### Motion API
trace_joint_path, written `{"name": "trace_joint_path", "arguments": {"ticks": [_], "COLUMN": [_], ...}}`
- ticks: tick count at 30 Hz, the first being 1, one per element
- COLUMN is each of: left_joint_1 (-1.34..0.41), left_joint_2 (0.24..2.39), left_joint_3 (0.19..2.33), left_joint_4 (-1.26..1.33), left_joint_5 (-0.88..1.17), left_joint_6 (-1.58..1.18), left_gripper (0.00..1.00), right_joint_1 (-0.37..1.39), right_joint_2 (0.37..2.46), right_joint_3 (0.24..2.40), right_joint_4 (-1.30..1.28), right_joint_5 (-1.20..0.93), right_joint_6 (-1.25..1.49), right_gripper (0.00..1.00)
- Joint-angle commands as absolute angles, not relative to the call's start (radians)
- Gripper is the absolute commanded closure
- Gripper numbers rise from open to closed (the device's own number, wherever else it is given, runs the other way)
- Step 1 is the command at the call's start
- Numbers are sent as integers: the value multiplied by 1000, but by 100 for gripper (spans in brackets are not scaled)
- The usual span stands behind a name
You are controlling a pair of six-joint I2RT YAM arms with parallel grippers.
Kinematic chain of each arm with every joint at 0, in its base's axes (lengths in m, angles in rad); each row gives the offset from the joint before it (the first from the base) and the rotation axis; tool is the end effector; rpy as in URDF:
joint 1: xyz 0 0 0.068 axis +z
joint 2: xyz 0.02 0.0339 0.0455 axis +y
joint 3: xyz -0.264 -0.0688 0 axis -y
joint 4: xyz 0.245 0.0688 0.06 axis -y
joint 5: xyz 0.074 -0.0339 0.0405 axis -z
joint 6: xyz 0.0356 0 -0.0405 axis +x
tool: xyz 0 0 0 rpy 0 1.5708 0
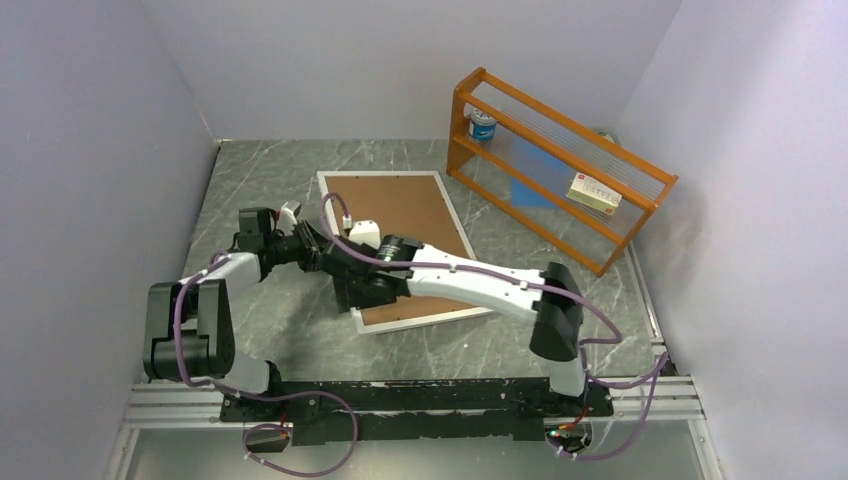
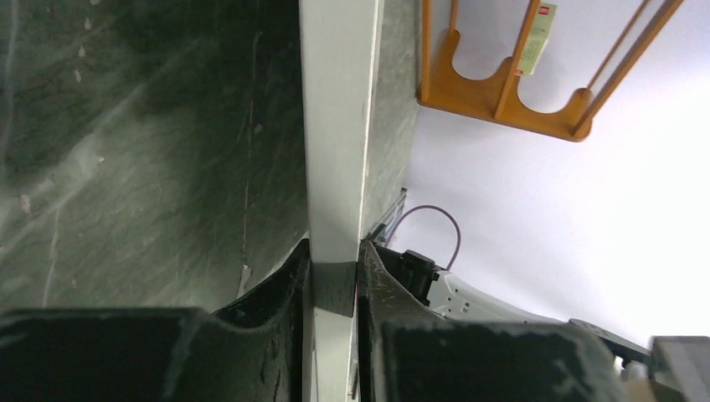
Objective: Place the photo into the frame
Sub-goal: Turn over the photo frame at the center of the board.
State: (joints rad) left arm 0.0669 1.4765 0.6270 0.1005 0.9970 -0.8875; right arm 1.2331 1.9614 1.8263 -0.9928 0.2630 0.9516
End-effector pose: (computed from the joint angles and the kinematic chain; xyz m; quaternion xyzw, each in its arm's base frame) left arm 0.2717 -0.0118 0.1684 -0.2002 0.8030 -0.5419 0.1469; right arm 0.1472 0.3911 0.2862 -0.1072 0.9616 0.1344 0.2138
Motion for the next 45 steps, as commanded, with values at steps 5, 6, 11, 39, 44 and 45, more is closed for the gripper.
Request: {"name": "trace_joint_path", "arguments": {"ticks": [5, 6, 11, 39, 44, 45], "left_joint_1": [71, 71, 73, -33, -117, -135], "left_joint_2": [1338, 1330, 1294, 1598, 1633, 1640], "left_joint_3": [964, 1005, 1221, 2176, 2236, 2246], "left_joint_4": [-580, -643, -933, -1373, -1396, -1397], "left_joint_5": [817, 795, 624, 111, 11, 3], "left_joint_6": [-549, -520, -403, -128, -126, -130], "left_gripper": [97, 97, 98, 98, 98, 97], "right_joint_1": [1047, 1005, 800, 650, 640, 635], "right_joint_2": [1655, 1624, 1506, 1585, 1600, 1601], "right_joint_3": [1697, 1667, 1573, 1586, 1593, 1590], "right_joint_4": [-877, -852, -774, -827, -820, -813], "right_joint_5": [269, 244, 138, -22, -34, -40], "right_joint_6": [896, 888, 844, 752, 784, 791], "right_gripper": [34, 34, 34, 37, 36, 36]}}
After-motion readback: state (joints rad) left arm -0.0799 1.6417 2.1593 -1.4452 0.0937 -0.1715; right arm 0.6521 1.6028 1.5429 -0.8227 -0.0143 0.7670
